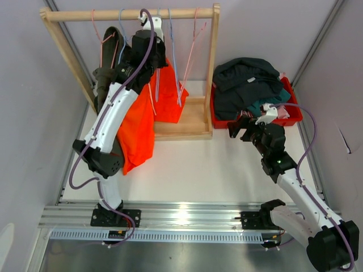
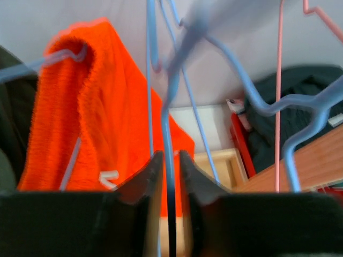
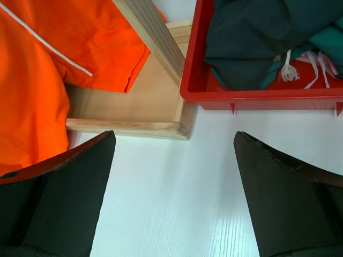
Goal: Remove the shorts from the hanger
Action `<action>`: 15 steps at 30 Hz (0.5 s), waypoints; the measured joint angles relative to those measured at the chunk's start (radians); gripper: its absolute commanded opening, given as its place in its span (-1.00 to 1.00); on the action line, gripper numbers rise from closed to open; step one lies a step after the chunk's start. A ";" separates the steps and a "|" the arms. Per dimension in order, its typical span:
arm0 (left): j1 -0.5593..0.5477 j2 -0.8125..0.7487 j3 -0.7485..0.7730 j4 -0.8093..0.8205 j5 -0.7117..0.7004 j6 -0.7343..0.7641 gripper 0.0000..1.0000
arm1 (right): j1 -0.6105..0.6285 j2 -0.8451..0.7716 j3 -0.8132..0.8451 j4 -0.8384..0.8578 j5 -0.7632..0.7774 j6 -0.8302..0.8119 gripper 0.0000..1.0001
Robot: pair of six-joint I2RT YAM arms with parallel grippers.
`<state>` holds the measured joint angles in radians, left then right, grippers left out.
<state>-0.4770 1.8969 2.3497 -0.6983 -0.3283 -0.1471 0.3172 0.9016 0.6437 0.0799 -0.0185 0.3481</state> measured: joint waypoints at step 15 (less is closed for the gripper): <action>0.000 -0.267 -0.032 -0.022 0.108 -0.001 0.09 | 0.055 -0.006 -0.008 -0.001 0.021 0.000 0.99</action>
<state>-0.4770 1.6295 2.3180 -0.7204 -0.2199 -0.1482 0.3721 0.8951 0.6357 0.0792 0.0025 0.3485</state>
